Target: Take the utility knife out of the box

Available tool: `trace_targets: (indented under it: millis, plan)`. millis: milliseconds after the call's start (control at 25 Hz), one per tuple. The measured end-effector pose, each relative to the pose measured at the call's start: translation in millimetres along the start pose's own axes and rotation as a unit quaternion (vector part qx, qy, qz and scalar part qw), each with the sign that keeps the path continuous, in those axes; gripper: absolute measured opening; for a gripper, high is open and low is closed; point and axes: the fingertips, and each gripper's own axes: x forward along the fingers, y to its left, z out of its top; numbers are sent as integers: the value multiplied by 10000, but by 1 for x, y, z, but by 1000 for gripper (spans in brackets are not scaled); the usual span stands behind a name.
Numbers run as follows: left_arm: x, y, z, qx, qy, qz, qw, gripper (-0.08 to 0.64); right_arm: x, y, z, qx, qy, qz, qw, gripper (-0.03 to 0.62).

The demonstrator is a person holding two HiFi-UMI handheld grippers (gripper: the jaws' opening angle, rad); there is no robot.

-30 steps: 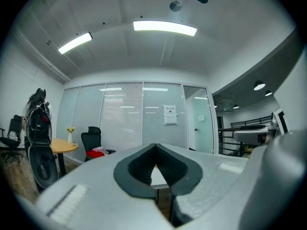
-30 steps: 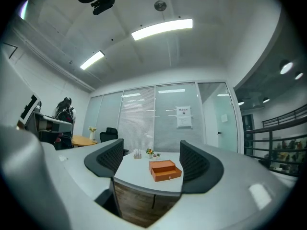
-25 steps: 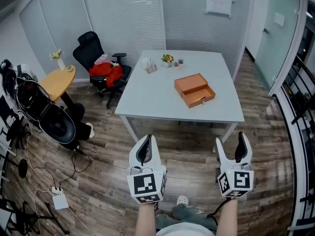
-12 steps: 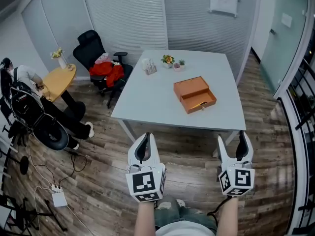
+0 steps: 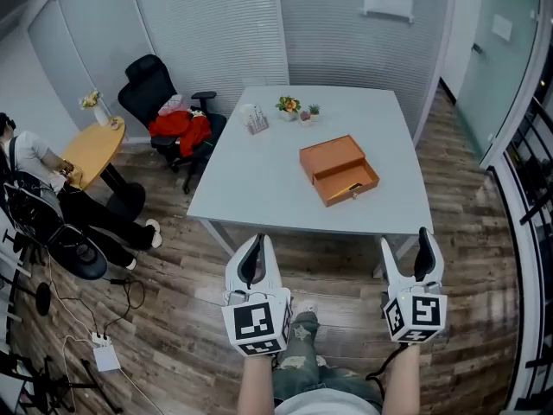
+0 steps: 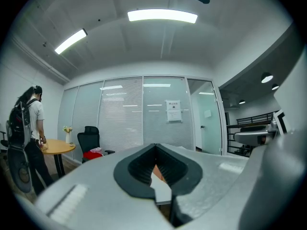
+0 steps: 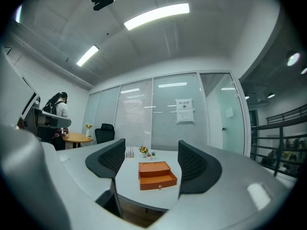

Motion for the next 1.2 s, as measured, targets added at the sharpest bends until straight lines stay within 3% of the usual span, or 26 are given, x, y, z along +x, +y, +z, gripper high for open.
trace_targets:
  millis: [920, 1200]
  plan:
    - [213, 49, 0, -61, -29, -405, 9992, 0, 187, -21, -5, -240, 25, -500, 9985, 368]
    - [253, 55, -3, -56, 29, -552, 9985, 0, 220, -25, -12, -228, 142, -623, 9977, 368]
